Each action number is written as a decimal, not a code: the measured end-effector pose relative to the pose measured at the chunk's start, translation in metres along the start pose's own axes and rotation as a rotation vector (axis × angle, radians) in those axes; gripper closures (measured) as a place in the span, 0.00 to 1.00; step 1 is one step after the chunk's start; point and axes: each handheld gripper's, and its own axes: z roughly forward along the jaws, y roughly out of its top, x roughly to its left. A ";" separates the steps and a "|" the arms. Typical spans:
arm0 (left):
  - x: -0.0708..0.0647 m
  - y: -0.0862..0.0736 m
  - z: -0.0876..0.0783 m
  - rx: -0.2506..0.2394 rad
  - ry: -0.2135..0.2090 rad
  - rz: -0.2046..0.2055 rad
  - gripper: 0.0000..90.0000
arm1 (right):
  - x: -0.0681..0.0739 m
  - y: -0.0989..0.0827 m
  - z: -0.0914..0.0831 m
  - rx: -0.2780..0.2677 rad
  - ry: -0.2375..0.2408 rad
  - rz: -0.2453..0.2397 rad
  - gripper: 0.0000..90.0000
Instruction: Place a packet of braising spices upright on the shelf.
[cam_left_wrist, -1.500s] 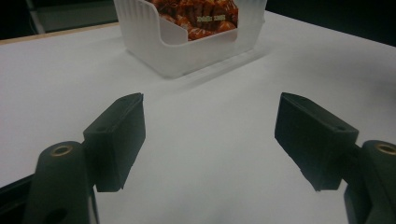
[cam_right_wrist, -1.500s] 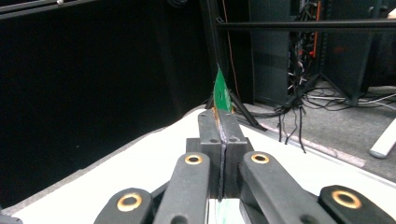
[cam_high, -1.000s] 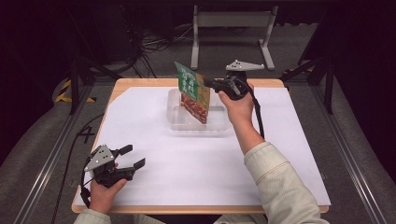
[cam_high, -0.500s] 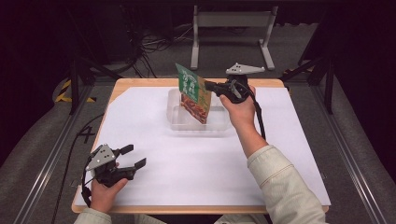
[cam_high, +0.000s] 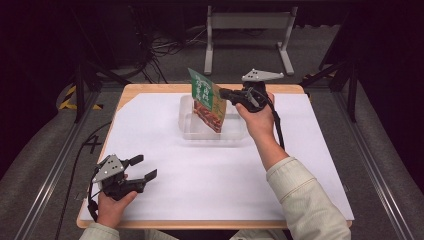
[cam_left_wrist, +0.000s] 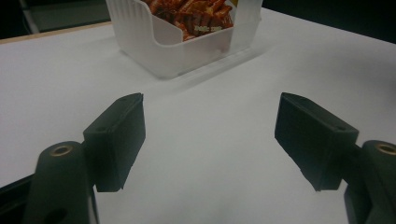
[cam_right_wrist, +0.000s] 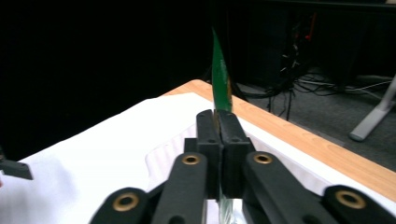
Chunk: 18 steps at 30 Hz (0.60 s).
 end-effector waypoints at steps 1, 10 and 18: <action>0.000 0.000 0.000 0.000 -0.001 0.000 0.28 | -0.001 0.000 0.000 -0.001 0.014 0.003 0.91; 0.000 0.000 0.001 -0.002 -0.003 0.003 0.28 | 0.001 0.003 -0.008 -0.038 0.019 -0.013 0.53; 0.001 0.001 0.004 -0.002 -0.009 0.002 0.27 | 0.003 0.005 -0.024 -0.046 0.047 -0.025 0.37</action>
